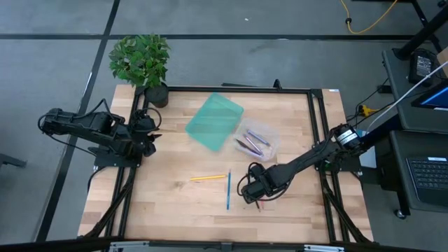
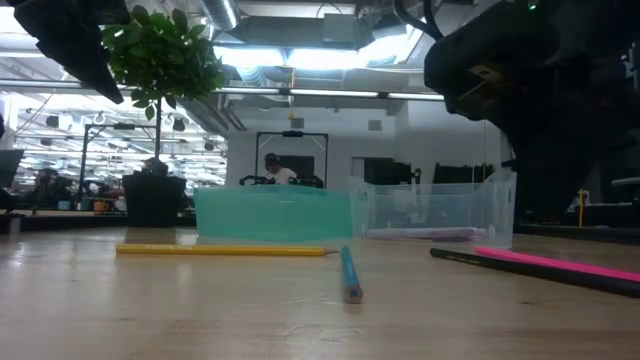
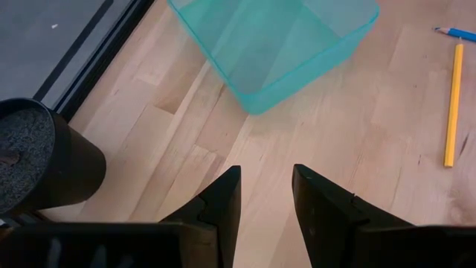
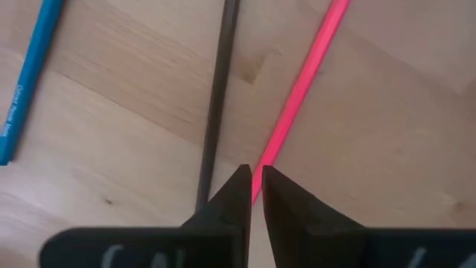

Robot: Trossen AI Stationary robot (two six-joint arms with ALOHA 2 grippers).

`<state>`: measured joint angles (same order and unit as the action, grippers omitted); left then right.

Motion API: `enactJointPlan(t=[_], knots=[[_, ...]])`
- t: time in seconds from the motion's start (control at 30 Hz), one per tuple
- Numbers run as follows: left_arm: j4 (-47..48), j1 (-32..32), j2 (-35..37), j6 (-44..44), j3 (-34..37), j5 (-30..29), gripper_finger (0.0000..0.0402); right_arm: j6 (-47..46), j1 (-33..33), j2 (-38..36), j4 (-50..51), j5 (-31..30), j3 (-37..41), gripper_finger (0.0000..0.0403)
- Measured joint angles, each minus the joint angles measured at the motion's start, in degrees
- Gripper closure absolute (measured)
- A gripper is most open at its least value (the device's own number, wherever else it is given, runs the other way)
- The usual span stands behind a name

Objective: Sort pens & pencils
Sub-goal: Put the black pencil into the blue bin

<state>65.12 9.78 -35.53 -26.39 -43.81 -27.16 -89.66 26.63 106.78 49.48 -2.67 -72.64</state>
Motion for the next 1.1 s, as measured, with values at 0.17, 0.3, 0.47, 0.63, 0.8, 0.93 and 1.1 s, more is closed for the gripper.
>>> enactJointPlan(t=[0.17, 0.3, 0.47, 0.63, 0.8, 0.93, 1.1], knots=[[0.0, 0.0, 0.0, 0.0, 0.0, 0.0, 0.0286, -1.2, 0.0, 0.0, 0.1, 1.2, 0.0, 0.0366], [0.0, 0.0, 0.0, 0.0, 0.0, 0.0, 0.0286, -1.7, 0.0, 0.0, 0.0, 2.6, 0.0, 0.0366], [0.3, 0.0, 0.0, 0.0, 0.0, 0.0, 0.0286, -1.8, -0.2, 0.0, 0.0, 2.4, 0.0, 0.0366], [0.5, 0.0, 0.0, 0.0, 0.0, 0.0, 0.0286, -2.7, -0.5, 0.0, -0.3, 0.3, 0.0, 0.0366], [1.3, 0.0, 0.0, 0.0, 0.0, 0.0, 0.0286, -5.8, -0.2, 0.0, -0.4, -2.1, 0.0, 0.0366], [2.1, 0.0, 0.0, -0.1, 0.0, 0.0, 0.0286, -9.1, 0.8, 0.0, -0.4, -2.7, 0.0, 0.0365], [2.4, 0.0, 0.0, -0.1, 0.0, 0.0, 0.0286, -12.7, 2.0, 0.0, -3.7, -2.2, 2.1, 0.0365]])
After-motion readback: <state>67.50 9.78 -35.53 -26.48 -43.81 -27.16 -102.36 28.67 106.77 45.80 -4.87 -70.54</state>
